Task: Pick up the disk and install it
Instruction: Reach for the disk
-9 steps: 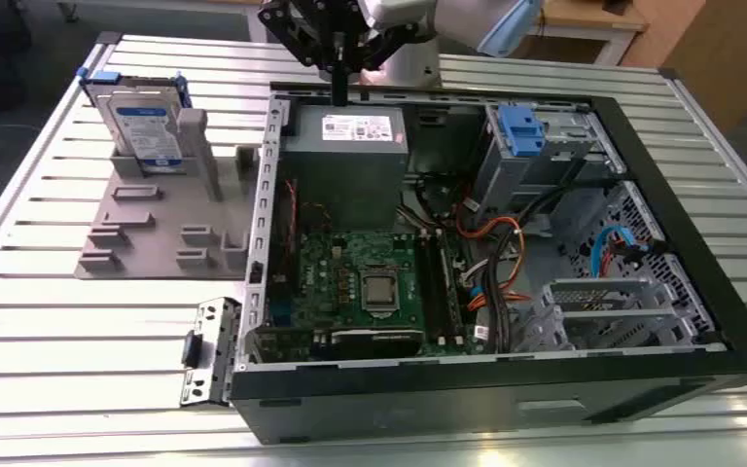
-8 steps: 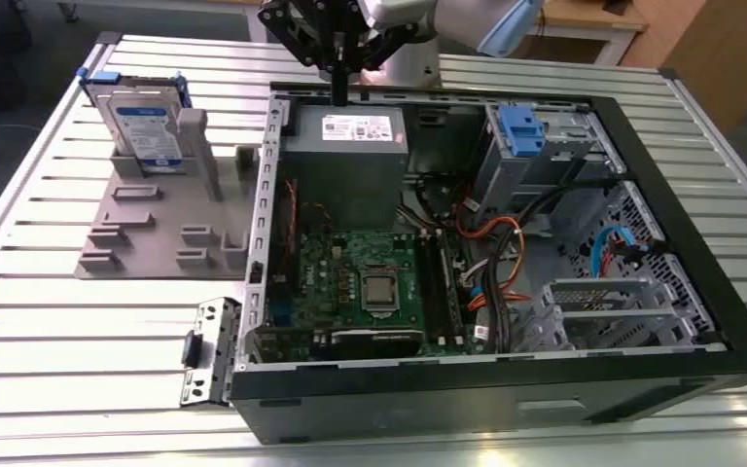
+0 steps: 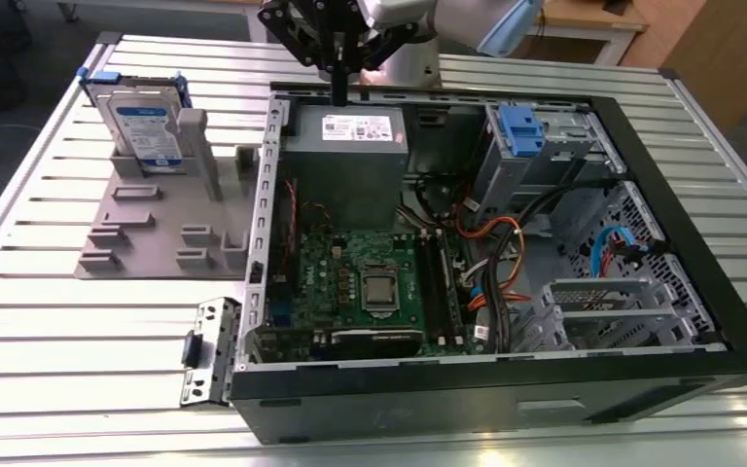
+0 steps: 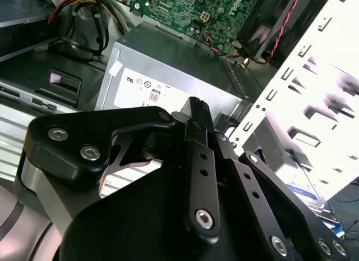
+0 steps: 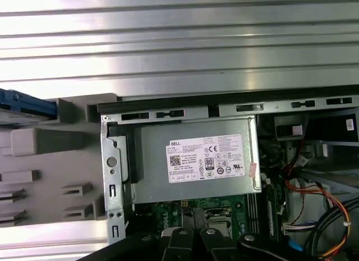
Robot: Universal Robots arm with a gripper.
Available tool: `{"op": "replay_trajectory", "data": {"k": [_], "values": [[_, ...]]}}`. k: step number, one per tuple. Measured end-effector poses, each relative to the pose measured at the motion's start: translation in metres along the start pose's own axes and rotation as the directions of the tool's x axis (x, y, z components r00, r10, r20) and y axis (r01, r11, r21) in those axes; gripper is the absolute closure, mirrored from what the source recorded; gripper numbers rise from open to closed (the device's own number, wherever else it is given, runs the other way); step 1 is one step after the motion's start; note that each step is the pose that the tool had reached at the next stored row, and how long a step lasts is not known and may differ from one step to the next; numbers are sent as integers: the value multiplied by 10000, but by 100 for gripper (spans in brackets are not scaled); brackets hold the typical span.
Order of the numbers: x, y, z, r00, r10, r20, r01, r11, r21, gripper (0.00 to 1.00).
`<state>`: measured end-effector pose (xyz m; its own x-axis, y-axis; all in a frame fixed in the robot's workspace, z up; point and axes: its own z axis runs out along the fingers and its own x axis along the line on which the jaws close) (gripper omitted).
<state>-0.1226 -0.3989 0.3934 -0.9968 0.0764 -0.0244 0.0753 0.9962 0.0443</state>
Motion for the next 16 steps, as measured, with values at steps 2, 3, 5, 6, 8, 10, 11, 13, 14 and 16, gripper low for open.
{"op": "replay_trajectory", "data": {"k": [2,3,5,6,8,10,11,13,14,16], "values": [[21,-2,-1,10000,-2,0,2,10000,0,90],[27,-2,0,10000,-2,2,2,10000,-1,90],[38,-3,-1,10000,-2,0,2,10000,0,90],[46,-4,-1,10000,-2,0,2,10000,-1,90],[72,-6,-2,10000,-3,0,3,10000,0,90],[97,-8,-2,10000,-2,1,2,10000,-1,90],[107,-9,-2,10000,-2,1,2,10000,-1,90],[129,-10,-3,10000,-1,1,1,10000,-1,90],[137,-11,-3,10000,-2,1,2,10000,-1,90],[149,-11,-3,10000,-2,1,2,10000,-1,90]]}}
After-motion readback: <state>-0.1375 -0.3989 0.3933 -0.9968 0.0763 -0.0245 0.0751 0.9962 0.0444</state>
